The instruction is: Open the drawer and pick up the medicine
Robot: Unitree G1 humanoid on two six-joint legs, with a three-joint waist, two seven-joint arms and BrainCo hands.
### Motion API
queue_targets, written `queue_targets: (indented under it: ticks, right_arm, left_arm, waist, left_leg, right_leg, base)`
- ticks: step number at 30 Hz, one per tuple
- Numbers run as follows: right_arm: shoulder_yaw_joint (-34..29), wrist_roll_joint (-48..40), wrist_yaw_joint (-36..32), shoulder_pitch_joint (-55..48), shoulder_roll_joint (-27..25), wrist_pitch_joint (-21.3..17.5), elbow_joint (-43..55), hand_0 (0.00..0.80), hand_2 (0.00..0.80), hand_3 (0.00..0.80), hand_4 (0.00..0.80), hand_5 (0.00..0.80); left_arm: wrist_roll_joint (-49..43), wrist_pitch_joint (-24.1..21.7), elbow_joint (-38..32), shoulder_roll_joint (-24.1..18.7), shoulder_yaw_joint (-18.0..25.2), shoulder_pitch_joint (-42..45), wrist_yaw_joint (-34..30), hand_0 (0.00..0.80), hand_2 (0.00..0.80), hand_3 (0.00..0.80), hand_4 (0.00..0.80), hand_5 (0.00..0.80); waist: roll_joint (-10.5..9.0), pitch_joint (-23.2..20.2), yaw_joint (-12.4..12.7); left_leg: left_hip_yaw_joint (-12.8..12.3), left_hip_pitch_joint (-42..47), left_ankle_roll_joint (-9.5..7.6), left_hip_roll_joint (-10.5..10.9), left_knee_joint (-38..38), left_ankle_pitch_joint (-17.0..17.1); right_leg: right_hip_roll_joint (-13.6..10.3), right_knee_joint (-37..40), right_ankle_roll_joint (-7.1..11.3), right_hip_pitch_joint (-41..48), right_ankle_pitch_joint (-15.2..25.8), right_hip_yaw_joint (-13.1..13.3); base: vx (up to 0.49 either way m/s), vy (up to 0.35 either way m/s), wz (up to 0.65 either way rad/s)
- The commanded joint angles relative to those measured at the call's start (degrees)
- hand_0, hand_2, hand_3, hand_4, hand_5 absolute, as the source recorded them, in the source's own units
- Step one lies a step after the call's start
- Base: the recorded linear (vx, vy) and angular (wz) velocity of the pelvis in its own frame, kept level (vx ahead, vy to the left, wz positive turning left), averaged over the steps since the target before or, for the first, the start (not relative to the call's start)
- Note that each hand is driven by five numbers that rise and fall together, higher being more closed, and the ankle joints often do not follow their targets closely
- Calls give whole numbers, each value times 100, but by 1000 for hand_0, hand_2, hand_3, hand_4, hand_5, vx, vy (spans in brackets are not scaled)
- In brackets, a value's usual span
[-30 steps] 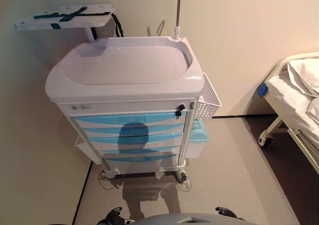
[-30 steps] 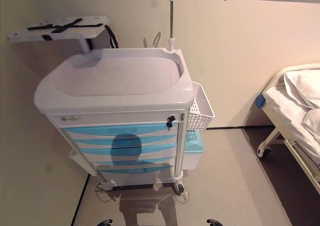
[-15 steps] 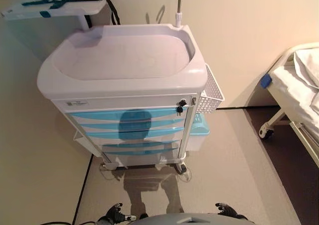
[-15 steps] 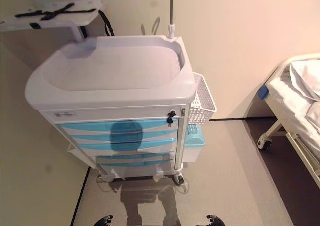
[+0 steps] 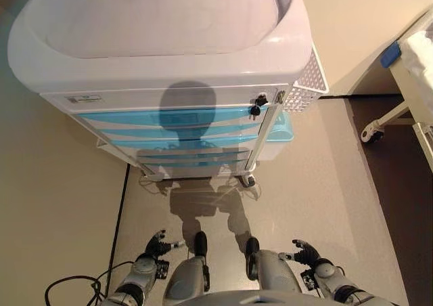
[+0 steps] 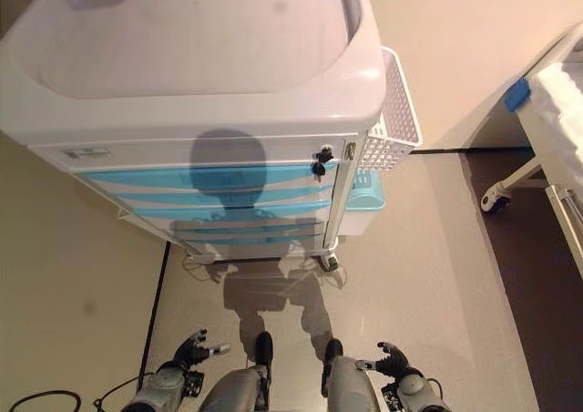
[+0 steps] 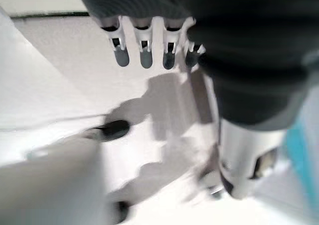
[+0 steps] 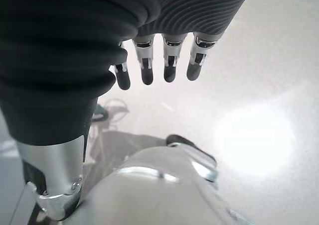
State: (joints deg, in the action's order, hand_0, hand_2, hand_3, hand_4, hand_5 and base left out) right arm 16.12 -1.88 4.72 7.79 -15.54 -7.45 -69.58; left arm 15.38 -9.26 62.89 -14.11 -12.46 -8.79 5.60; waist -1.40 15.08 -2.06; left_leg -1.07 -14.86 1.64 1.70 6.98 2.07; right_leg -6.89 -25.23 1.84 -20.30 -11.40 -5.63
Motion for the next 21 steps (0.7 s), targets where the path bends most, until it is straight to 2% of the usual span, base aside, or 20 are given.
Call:
queue_targets:
  ticks: [1,4,6,7,9,10,12,16,17,19,20,21]
  right_arm:
    - [122,-107,146,-45,-213,-125,237,0,0,0,0,0]
    - [182,-62,152,58,-411,-131,427,0,0,0,0,0]
    - [200,-48,143,71,-462,-129,507,0,0,0,0,0]
    - [179,-38,101,41,-585,-112,571,0,0,0,0,0]
    - [158,-53,73,16,-633,-107,618,0,0,0,0,0]
    - [96,-74,58,-9,-718,-86,652,0,0,0,0,0]
    - [92,-80,37,-36,-735,-78,655,0,0,0,0,0]
    - [67,-98,8,-88,-725,-49,579,0,0,0,0,0]
    - [72,-125,-27,-116,-699,-39,566,0,0,0,0,0]
    - [92,-142,-53,-118,-676,-24,551,0,0,0,0,0]
    - [118,-137,-73,-119,-668,-12,552,0,0,0,0,0]
    - [138,-122,-93,-117,-661,-8,563,0,0,0,0,0]
  left_arm:
    - [504,-350,-660,-71,176,-219,196,0,0,0,0,0]
    - [1124,-456,-1203,-155,266,-499,189,0,0,0,0,0]
    - [1303,-460,-1360,-173,282,-548,177,0,0,0,0,0]
    - [1727,-519,-1828,-272,295,-707,37,0,0,0,0,0]
    - [1944,-495,-1994,-271,304,-742,-70,0,0,0,0,0]
    - [2408,-532,-2303,-255,369,-832,-168,0,0,0,0,0]
    - [2526,-533,-2374,-236,376,-891,-199,0,0,0,0,0]
    - [3377,-614,-2625,-25,550,-1219,-302,0,0,0,0,0]
    - [4031,-599,-2692,149,686,-1375,-464,0,0,0,0,0]
    - [4692,-573,-2721,340,798,-1510,-669,0,0,0,0,0]
    - [5015,-513,-2736,435,833,-1555,-799,0,0,0,0,0]
    - [5309,-453,-2810,506,830,-1620,-950,0,0,0,0,0]
  waist:
    - [-156,-35,-30]
    - [-147,-7,-84]
    - [-148,-23,-100]
    - [-133,-11,-132]
    - [-135,-25,-153]
    - [-149,-33,-174]
    - [-158,-44,-180]
    - [-223,-58,-229]
    - [-258,-59,-253]
    - [-288,-63,-271]
    - [-296,-65,-271]
    - [-310,-73,-280]
  left_leg:
    - [79,-598,-330,338,876,-484]
    - [102,-1391,-329,298,1624,-663]
    - [96,-1579,-325,287,1792,-705]
    - [90,-1914,-313,261,2134,-817]
    - [89,-2081,-307,241,2286,-865]
    - [85,-2303,-296,183,2509,-961]
    - [73,-2387,-295,156,2603,-1001]
    - [48,-2696,-316,95,2949,-1150]
    - [38,-2806,-341,69,3062,-1213]
    - [32,-2889,-360,64,3152,-1273]
    - [51,-2854,-338,44,3247,-1482]
    - [50,-2908,-340,33,3290,-1505]
  right_leg:
    - [-147,358,232,-428,916,15]
    - [-179,-175,208,-1084,791,56]
    - [-178,-300,203,-1250,772,62]
    - [-183,-608,204,-1575,688,95]
    - [-185,-718,201,-1721,658,111]
    - [-174,-927,197,-1961,605,120]
    - [-175,-975,195,-2030,575,120]
    - [-136,-1197,192,-2336,501,151]
    - [-111,-1256,185,-2457,478,153]
    - [-68,-1307,177,-2569,456,192]
    - [-33,-1403,210,-2556,282,232]
    - [-22,-1418,206,-2601,279,249]
  base:
    - [-158,-15,13]
    - [-96,-6,12]
    - [-97,4,5]
    - [-119,10,1]
    - [-77,5,1]
    - [-55,-5,3]
    - [-39,-2,-1]
    - [-28,6,-8]
    - [-35,4,-6]
    - [20,5,-14]
    - [74,6,-11]
    - [70,11,-11]
